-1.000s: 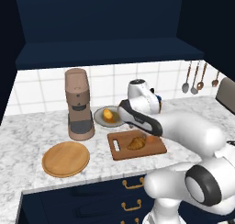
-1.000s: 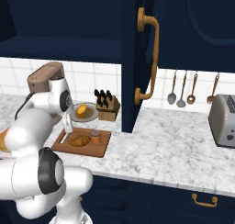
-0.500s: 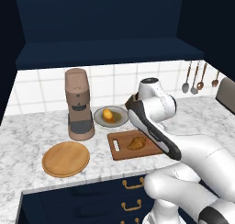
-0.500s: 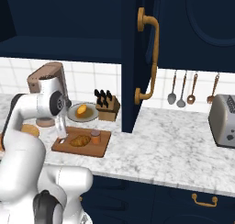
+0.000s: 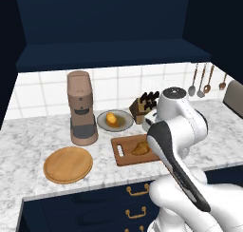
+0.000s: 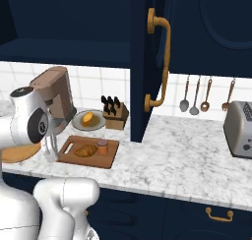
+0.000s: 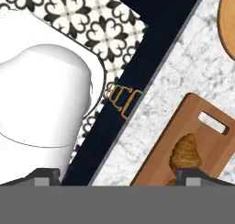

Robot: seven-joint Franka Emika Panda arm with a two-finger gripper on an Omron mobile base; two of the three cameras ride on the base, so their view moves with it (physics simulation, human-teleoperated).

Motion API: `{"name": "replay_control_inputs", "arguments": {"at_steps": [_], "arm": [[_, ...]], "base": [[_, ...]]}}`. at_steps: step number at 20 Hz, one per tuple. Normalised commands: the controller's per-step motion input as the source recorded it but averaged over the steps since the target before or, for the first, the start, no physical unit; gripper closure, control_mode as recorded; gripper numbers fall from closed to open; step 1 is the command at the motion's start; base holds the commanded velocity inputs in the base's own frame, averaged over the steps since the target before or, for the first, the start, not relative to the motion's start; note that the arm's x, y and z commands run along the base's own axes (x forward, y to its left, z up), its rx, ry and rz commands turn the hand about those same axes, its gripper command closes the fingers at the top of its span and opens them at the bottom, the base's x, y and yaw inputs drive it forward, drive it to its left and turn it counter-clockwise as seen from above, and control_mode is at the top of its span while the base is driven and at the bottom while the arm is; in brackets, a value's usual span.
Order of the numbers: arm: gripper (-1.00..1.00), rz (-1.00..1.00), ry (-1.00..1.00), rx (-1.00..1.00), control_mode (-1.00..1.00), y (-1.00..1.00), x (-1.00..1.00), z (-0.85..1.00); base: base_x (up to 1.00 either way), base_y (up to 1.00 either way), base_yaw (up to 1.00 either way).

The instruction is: From the different types of pastries on the counter, select a croissant and place it on the cutting board. Then retrieve a jar of jam from the cabinet and place it alongside the croissant on the cutting board.

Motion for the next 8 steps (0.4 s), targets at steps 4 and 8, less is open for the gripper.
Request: {"name": "replay_control_inputs", "arguments": {"at_steps": [4, 8], "arm": [[-1.0, 0.0, -0.21, 0.0, -1.0, 0.0, -0.69, 0.16], [-1.0, 0.0, -0.08, 0.05, -1.0, 0.0, -0.03, 0.09]], "base": [[0.0, 0.0, 0.0], [0.0, 0.0, 0.0]]}}
